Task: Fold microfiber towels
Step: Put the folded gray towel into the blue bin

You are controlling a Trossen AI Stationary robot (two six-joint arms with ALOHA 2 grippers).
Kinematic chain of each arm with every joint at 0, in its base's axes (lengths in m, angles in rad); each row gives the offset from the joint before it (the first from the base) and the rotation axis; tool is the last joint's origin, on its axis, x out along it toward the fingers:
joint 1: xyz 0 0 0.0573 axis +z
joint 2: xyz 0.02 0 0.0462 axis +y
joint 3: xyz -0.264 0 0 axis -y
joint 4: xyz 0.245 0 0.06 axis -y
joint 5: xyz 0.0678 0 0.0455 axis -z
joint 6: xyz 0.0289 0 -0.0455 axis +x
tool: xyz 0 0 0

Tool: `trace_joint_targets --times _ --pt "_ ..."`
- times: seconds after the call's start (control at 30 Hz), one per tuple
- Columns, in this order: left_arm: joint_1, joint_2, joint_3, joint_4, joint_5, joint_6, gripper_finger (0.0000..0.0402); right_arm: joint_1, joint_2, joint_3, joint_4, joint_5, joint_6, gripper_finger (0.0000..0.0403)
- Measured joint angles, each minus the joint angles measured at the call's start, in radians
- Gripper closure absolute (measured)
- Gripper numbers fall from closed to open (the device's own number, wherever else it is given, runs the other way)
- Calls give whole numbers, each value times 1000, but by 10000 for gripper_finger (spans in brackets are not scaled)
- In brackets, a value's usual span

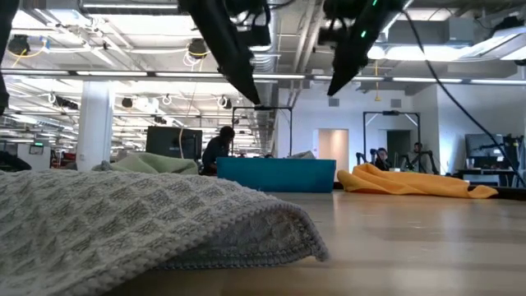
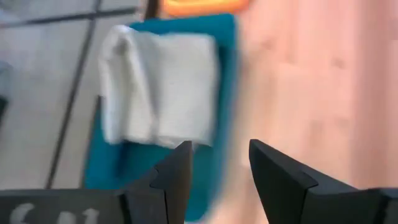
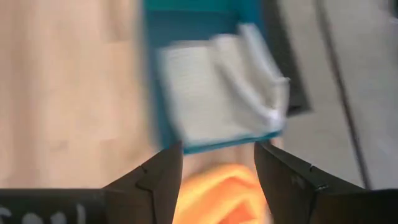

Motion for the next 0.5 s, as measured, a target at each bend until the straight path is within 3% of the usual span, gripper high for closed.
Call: trace_joint_targets --times 0.13,0.27,0.5 --pt "-116 -35 0 -132 30 -117 249 112 -61 -14 -128 -3 35 182" --pt "-238 -44 0 -222 25 -247 249 185 -119 -113 -146 -5 135 182" --pt "-404 -44 0 -252 15 -347 249 186 -146 -372 67 59 310 182"
